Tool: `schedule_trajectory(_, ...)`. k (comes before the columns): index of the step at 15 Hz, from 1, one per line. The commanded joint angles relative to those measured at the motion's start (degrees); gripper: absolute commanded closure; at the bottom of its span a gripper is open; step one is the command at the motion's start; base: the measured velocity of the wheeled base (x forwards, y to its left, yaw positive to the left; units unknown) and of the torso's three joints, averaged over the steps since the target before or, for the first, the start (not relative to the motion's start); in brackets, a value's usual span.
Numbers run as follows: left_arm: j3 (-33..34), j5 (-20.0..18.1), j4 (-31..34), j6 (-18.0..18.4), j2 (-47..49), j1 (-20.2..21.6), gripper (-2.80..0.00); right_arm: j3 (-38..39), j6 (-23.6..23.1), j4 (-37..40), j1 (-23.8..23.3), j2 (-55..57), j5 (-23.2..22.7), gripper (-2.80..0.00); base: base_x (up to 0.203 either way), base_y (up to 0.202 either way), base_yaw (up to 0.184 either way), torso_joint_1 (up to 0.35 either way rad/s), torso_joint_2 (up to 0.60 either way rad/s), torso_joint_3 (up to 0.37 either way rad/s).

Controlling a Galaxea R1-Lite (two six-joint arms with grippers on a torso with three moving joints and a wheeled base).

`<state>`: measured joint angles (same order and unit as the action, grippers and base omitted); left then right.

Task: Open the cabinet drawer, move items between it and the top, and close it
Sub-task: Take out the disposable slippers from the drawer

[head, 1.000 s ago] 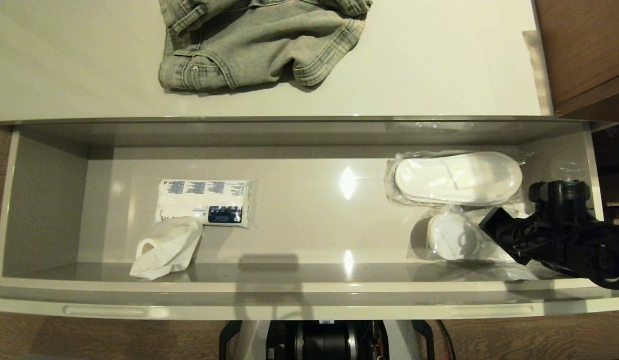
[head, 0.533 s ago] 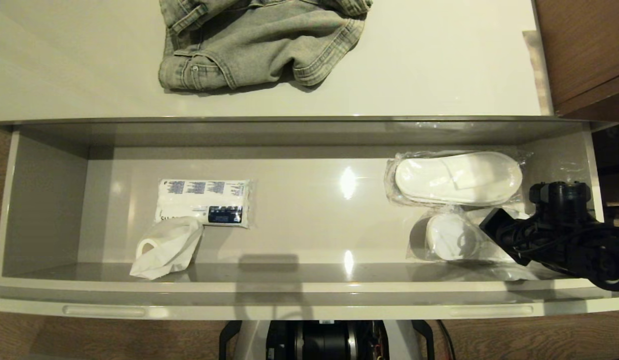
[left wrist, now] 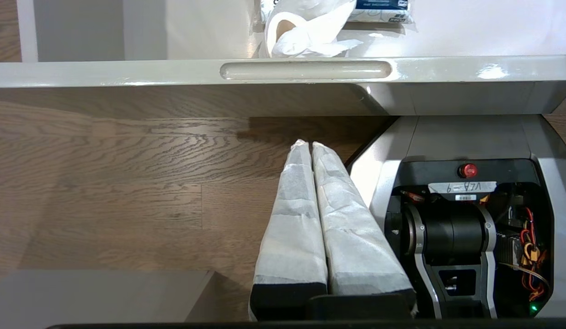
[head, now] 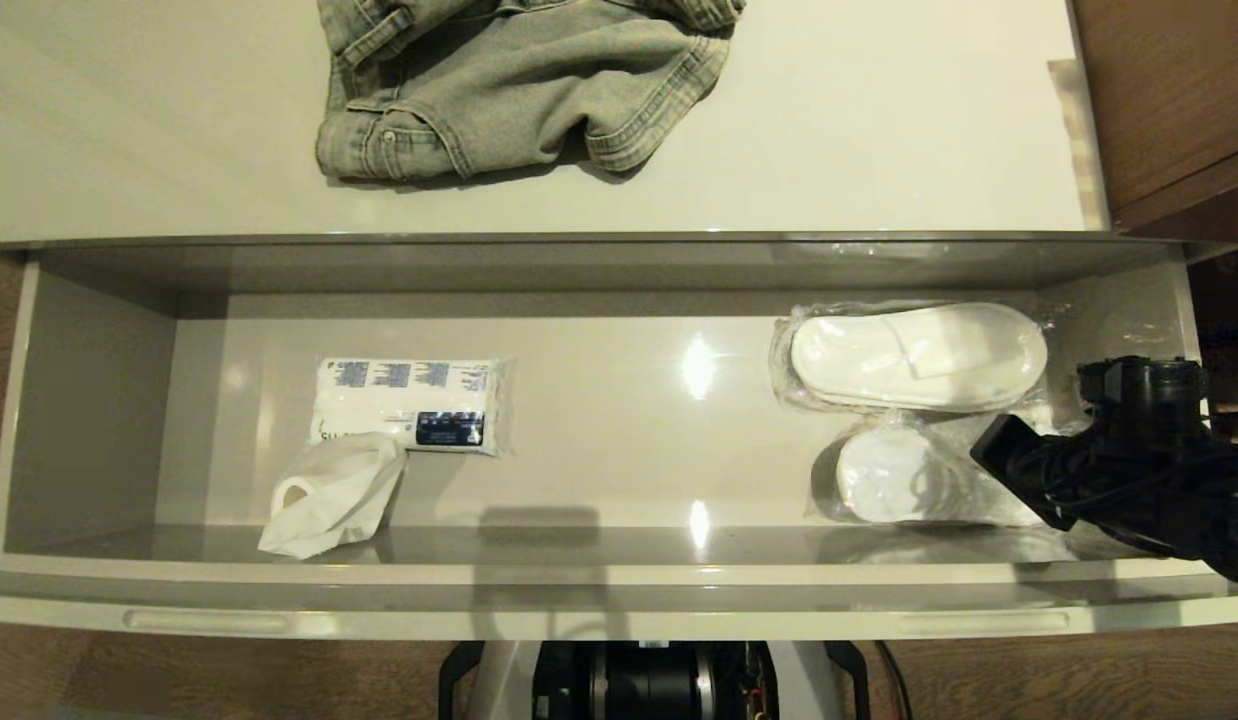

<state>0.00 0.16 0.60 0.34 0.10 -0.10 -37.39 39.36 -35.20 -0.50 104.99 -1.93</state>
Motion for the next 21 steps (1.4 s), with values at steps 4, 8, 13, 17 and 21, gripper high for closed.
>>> schedule_trajectory(4, 0.0, 0.0, 0.0, 0.0, 0.0, 0.0, 0.0, 1.8, -2.0, 3.0, 1.8, -8.9, -0.5, 0.0, 0.0, 0.0, 0.0, 0.0, 0.0, 0.0)
schedule_trajectory(8, 0.0, 0.0, 0.0, 0.0, 0.0, 0.0, 0.0, 0.4, -2.1, 9.6, 2.5, -16.1, -0.5, 0.0, 0.0, 0.0, 0.0, 0.0, 0.0, 0.0)
schedule_trajectory(13, 0.1, 0.0, 0.0, 0.0, 0.0, 0.0, 0.0, -3.7, -2.6, 19.5, 2.7, -23.6, -0.5, 0.0, 0.0, 0.0, 0.0, 0.0, 0.0, 0.0)
schedule_trajectory(17, 0.1, 0.0, 0.0, 0.0, 0.0, 0.0, 0.0, -6.6, -2.7, 25.4, 2.7, -27.6, -0.5, 0.0, 0.0, 0.0, 0.0, 0.0, 0.0, 0.0)
schedule_trajectory(21, 0.0, 0.0, 0.0, 0.0, 0.0, 0.0, 0.0, -9.8, -3.2, 31.6, 3.0, -31.5, -0.6, 0.0, 0.0, 0.0, 0.0, 0.0, 0.0, 0.0)
